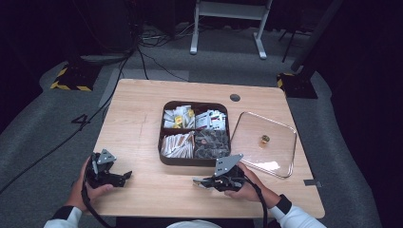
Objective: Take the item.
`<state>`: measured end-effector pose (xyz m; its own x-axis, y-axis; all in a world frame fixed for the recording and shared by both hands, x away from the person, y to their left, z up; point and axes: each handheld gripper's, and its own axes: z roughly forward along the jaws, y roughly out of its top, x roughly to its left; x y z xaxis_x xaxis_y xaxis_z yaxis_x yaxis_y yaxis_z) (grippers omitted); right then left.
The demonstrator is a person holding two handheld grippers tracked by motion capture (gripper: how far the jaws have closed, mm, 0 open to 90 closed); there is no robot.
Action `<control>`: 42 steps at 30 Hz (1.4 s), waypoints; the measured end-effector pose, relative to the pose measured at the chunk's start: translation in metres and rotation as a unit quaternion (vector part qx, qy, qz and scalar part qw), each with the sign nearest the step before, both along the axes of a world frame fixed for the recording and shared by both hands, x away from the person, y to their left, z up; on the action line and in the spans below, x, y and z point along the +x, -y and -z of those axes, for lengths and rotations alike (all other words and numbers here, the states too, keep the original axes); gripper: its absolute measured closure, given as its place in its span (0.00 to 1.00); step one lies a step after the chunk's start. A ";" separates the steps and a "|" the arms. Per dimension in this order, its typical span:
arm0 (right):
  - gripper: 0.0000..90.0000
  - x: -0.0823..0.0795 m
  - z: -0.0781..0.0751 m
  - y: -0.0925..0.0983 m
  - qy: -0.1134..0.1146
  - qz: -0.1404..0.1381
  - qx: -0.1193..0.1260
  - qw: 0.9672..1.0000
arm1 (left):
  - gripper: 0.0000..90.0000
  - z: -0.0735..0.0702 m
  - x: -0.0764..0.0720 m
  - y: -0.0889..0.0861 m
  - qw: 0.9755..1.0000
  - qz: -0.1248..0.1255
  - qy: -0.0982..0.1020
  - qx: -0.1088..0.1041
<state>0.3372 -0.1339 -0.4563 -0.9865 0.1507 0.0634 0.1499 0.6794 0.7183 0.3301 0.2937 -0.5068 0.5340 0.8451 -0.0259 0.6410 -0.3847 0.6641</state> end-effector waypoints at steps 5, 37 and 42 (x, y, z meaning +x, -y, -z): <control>0.73 0.002 0.000 0.001 0.010 0.016 -0.010 1.000 | 0.00 0.000 0.000 0.000 1.000 0.001 0.000 0.001; 0.41 0.029 -0.037 0.053 0.080 0.147 0.044 0.985 | 0.00 0.000 0.000 0.000 1.000 0.000 0.000 0.000; 0.40 0.038 -0.040 0.072 0.087 0.176 0.047 0.979 | 0.00 0.000 0.000 0.000 1.000 0.000 0.000 0.000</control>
